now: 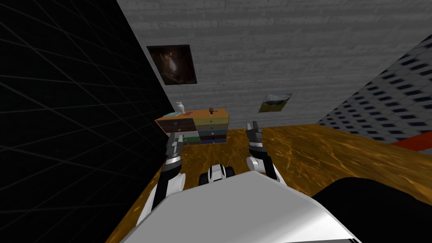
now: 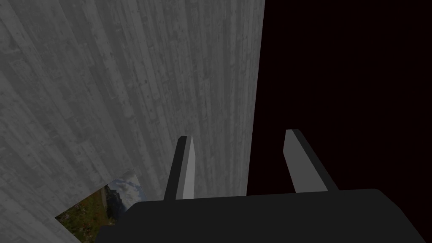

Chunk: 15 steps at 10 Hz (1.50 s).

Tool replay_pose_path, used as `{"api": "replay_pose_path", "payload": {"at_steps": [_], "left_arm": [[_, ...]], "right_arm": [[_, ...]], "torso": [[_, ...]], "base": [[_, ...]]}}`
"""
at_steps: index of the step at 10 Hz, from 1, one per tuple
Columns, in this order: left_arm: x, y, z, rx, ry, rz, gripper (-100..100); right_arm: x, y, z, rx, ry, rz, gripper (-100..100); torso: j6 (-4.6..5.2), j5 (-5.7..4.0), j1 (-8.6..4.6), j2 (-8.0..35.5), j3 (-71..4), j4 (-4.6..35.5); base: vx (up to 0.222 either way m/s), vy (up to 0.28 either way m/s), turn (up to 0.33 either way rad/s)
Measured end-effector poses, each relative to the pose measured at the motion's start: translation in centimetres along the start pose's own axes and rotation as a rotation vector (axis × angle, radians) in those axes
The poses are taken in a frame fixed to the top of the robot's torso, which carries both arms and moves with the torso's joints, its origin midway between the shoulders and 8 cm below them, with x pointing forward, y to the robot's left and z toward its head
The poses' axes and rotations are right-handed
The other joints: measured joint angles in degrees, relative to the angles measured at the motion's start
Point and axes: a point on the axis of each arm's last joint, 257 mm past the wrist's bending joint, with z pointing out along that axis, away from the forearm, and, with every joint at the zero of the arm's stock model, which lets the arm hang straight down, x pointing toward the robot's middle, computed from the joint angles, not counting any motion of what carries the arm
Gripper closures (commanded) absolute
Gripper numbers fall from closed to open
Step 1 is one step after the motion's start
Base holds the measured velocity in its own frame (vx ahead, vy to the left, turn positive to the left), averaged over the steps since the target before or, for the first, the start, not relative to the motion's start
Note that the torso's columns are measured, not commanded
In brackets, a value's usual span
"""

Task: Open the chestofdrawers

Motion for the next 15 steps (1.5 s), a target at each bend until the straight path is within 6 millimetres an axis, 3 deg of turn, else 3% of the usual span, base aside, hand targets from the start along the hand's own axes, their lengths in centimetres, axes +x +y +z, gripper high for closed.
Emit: {"api": "replay_pose_path", "payload": {"at_steps": [15], "left_arm": [[4.8,10.2,-2.7,-0.135,0.170,-0.036,-100]], "right_arm": [[0.0,0.0,0.0,0.000,0.000,0.000,0]], "torso": [[0.00,0.03,0.10,0.2,0.1,0.1]], "base": [[0.130,-0.086,0.082]]}}
